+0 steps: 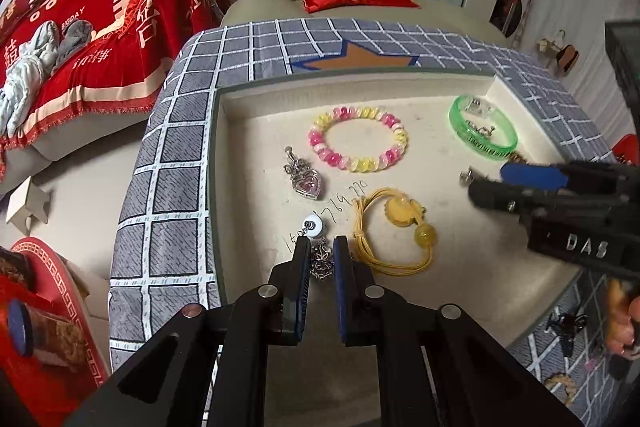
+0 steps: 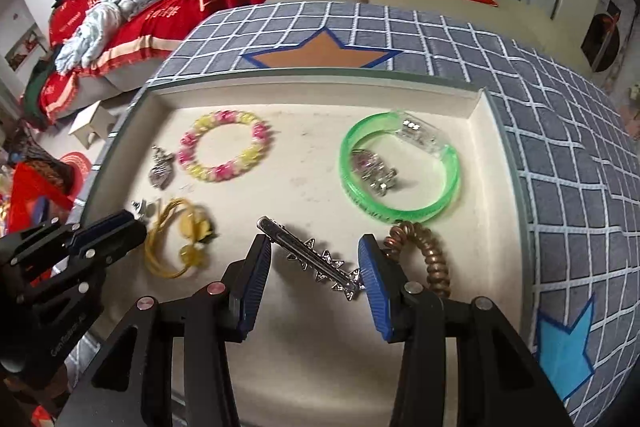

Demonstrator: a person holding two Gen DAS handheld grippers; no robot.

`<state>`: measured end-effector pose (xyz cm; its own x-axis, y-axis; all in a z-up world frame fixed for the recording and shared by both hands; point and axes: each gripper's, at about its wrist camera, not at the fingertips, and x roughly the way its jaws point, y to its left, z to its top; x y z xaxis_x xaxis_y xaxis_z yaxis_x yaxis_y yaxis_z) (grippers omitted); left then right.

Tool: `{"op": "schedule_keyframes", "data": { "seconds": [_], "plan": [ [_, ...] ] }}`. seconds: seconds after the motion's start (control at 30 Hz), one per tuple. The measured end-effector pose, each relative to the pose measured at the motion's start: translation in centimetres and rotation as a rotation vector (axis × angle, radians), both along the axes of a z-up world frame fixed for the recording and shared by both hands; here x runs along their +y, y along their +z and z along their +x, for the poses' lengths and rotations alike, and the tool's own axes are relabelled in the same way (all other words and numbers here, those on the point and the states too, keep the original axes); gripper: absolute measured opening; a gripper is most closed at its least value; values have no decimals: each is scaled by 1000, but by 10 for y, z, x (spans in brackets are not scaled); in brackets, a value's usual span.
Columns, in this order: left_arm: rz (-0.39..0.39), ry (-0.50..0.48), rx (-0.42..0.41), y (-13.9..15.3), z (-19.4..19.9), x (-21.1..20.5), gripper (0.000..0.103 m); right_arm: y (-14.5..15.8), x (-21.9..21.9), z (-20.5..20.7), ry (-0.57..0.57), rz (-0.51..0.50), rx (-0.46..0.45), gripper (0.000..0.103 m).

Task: Organize jewelry
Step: 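Carry the hair clip and charm into the white tray and open both tools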

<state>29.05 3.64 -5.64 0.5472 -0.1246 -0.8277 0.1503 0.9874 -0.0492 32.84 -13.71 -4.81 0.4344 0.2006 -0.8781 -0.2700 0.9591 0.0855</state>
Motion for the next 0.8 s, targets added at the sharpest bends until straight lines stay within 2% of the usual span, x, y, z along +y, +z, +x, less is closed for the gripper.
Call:
{"op": "schedule_keyframes", "data": {
  "seconds": [0.23, 0.33, 0.4, 0.57, 0.8],
  "plan": [
    [41, 0, -28, 0, 1, -7, 28, -1, 6, -1, 15, -67, -32, 51],
    [38, 1, -28, -1, 0, -6, 28, -2, 7, 0, 14, -49, -21, 61],
    [39, 3, -31, -1, 0, -6, 28, -1, 5, -1, 11, -27, -22, 68],
    [39, 13, -51, 2, -4, -5, 28, 13, -4, -6, -2, 57, -34, 78],
    [41, 17, -68, 9, -5, -6, 28, 41, -23, -27, -33, 166, -77, 80]
  ]
}}
